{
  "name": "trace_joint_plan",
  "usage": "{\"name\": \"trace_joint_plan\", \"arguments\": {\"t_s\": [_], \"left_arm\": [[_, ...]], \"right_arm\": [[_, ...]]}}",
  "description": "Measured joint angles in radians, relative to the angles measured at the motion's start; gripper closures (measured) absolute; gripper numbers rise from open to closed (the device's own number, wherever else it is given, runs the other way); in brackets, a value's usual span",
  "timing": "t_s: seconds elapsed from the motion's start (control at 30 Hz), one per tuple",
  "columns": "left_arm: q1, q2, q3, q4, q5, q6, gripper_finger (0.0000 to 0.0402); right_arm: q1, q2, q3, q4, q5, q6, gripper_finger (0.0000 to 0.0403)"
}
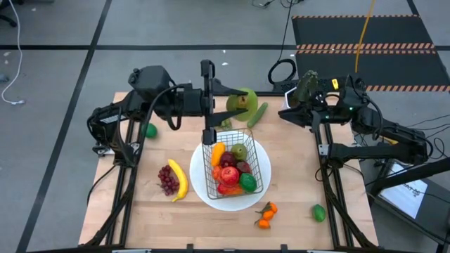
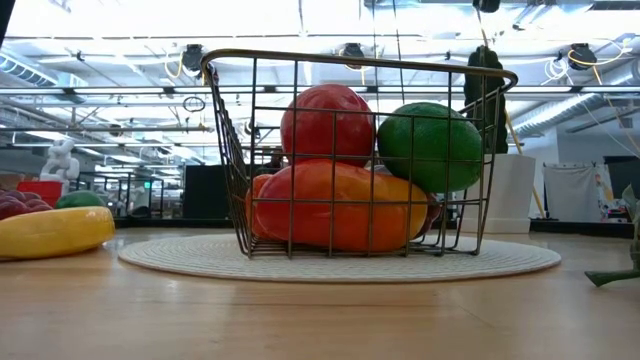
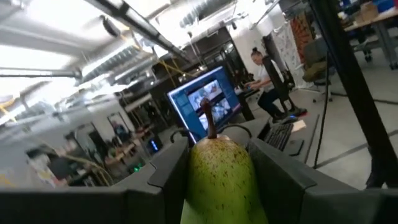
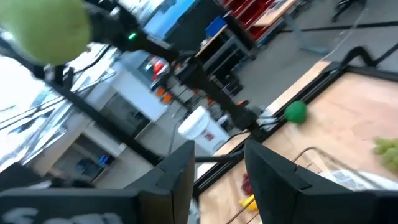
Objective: Build produce basket
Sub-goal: Put the green pear into the black wire basket
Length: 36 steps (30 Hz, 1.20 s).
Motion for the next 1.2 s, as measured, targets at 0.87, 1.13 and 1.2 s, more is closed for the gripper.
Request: {"name": "trace_joint_plan", "arguments": {"t_s": [0.87,1.13,1.2], "left_arm": [[-0.001,0.0,0.0,-0.125,-0.236,-0.959,0.024],[-0.006,0.0,0.0,-0.278,-0.272,-1.087,0.0241],[-0.013,0.003,0.0,-0.329,-0.293,-1.091,0.0241]], "right_arm": [[0.002,-0.085,0.0,-0.003,-0.085,-0.211,0.0267],[0.001,-0.088,0.0,-0.003,-0.15,-0.212,0.0267],[0.001,-0.089,0.0,-0.005,-0.182,-0.212,0.0267]]}}
